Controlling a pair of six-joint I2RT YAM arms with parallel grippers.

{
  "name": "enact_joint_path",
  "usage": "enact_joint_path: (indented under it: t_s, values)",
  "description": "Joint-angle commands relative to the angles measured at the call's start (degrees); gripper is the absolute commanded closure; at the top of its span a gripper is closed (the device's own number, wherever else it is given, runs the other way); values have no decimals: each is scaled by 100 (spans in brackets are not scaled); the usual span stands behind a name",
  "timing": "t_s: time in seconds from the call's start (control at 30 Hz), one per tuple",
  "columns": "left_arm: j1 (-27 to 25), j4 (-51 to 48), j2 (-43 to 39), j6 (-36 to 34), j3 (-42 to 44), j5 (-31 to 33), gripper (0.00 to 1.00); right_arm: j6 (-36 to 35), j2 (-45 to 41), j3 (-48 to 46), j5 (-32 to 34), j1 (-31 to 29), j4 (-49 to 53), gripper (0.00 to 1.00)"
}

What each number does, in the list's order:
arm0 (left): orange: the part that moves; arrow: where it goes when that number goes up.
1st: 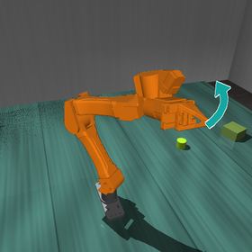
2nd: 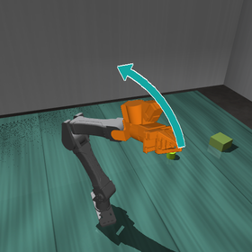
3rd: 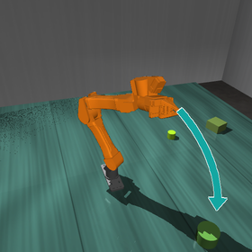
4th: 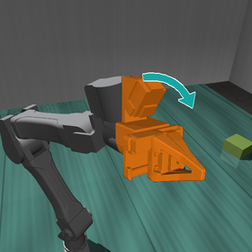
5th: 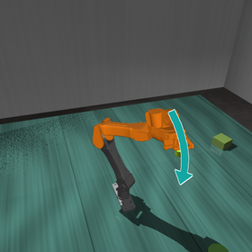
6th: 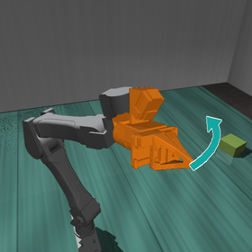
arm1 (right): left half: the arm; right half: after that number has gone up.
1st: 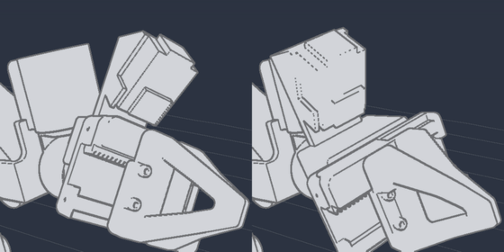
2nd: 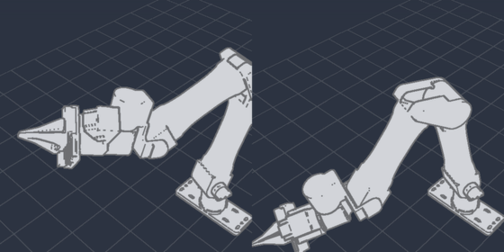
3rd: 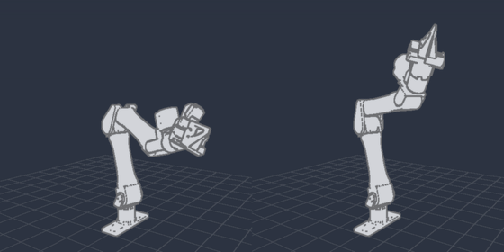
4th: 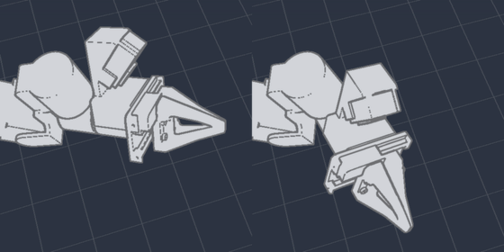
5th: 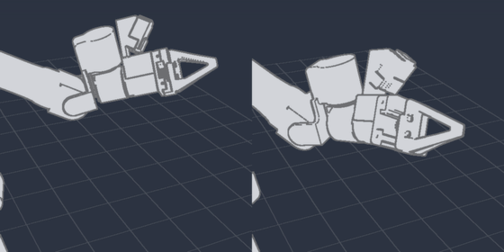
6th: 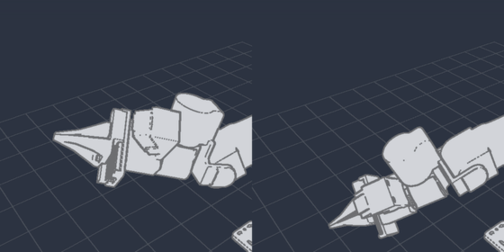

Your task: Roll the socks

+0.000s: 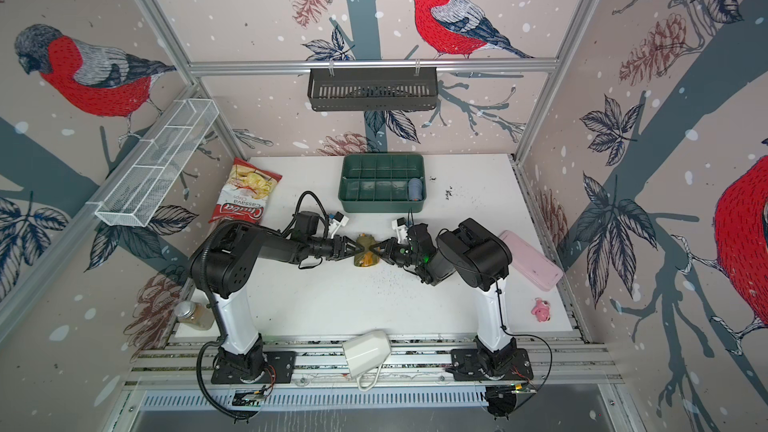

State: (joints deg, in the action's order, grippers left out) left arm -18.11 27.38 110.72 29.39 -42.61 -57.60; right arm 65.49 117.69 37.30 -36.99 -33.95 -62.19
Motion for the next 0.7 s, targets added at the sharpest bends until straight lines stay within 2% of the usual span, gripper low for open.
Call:
enact_joint_path:
  t_s: [0.0, 0.4, 0.67]
  values:
    - [10, 313, 156, 308, 157, 88, 47, -48, 150, 38, 103, -14, 542, 100]
    - [9, 1384, 274, 890, 429, -84, 48, 227, 338, 151, 26, -80, 308, 100]
    - [7, 2761, 474, 1787, 523, -305, 60, 227, 377, 203, 43, -193, 358, 100]
